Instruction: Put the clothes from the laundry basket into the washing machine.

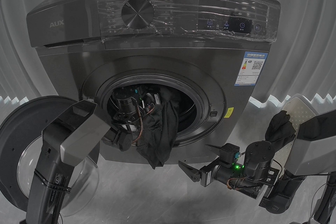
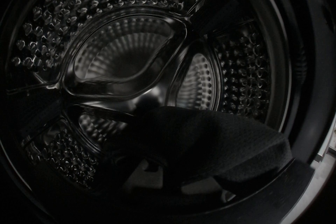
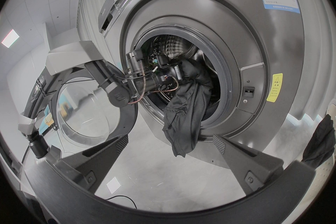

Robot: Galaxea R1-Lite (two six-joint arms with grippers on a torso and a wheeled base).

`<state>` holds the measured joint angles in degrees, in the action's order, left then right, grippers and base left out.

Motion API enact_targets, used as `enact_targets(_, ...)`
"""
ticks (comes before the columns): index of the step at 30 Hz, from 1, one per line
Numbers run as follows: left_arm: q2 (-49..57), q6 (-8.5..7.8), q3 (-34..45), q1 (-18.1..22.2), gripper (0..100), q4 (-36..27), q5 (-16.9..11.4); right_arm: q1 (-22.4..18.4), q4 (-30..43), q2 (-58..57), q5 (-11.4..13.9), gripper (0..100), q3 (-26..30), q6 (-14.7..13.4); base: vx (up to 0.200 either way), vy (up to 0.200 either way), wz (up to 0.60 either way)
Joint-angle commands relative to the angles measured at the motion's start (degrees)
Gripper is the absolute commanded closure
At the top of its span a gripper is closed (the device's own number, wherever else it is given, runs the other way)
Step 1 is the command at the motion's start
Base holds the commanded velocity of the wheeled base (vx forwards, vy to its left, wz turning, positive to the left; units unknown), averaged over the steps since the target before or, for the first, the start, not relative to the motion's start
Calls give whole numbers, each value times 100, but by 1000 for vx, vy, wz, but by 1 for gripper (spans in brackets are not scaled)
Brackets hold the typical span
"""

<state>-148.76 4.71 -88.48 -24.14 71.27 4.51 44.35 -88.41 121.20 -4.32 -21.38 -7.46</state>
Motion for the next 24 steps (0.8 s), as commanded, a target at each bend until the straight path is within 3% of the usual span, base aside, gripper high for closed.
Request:
enact_targets(1, -883, 101, -1303, 32, 100, -605, 252, 30, -10, 53, 1, 0, 20, -1, 0, 0, 0)
enact_targets(5, -1164, 101, -1901, 76, 100, -798, 384, 21, -10, 53, 1, 0, 55, -1, 0, 0, 0)
enact_targets(9, -1173, 101, -1919, 93, 100, -790, 401, 30, -10, 88, 1, 0, 55, -1, 0, 0, 0)
enact_targets(10, -1164, 110, -1919, 93, 0, -763, 401, 21, -10, 88, 10, 0, 55, -1, 0, 0, 0)
enact_targets(15, -918, 250, -1576, 93, 0, -816, 410, 12, -10, 97, 10, 0, 55, -1, 0, 0, 0)
enact_targets(18, 23, 426, -442, 67, 0, -1229, 322, 21, -10, 97, 1, 0, 55, -1, 0, 0, 0)
enact_targets(24, 1253, 444, 1289, -30, 0, -2047, -302, 12, -10, 88, 1, 0, 73, -1, 0, 0, 0)
